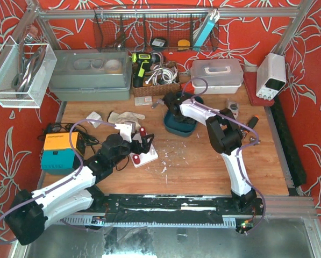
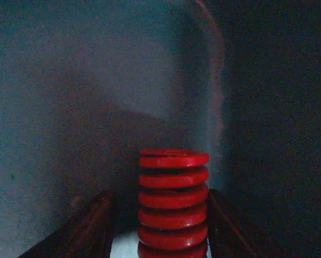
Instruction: Install the large spring
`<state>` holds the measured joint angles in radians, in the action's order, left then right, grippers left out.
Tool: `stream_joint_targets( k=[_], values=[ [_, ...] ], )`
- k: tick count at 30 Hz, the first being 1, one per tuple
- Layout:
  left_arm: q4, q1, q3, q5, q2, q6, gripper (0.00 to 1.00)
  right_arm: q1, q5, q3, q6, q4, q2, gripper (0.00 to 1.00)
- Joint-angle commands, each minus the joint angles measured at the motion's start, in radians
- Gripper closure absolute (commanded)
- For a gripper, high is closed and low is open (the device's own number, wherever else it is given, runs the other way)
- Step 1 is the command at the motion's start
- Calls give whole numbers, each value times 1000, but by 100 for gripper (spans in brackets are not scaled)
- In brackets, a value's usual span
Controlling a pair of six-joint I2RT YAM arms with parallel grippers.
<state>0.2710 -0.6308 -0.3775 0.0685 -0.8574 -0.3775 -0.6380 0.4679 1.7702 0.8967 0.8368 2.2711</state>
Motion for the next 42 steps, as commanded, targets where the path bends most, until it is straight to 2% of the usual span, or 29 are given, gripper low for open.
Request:
stream_joint_targets(
  k=[1, 7, 17, 32, 36, 42],
  values=[
    [5, -10, 0, 21, 11, 19, 0, 17, -85, -43, 26, -23, 23, 51],
    [4, -12, 1, 30, 13, 22, 0, 20, -89, -68, 17, -59, 13, 56],
    [-1, -17, 5, 44, 29, 23, 0, 25, -137, -151, -78, -196, -113, 78],
    [-5, -18, -9, 19, 24, 13, 0, 25, -305, -415, -335, -499, -481, 83],
    [-56, -18, -55, 30, 7, 1, 0, 24, -357, -531, -423, -584, -619, 84],
    [-117, -18, -97, -36, 31, -94, 0, -6, -399, -788, -599, -776, -858, 86]
  ],
)
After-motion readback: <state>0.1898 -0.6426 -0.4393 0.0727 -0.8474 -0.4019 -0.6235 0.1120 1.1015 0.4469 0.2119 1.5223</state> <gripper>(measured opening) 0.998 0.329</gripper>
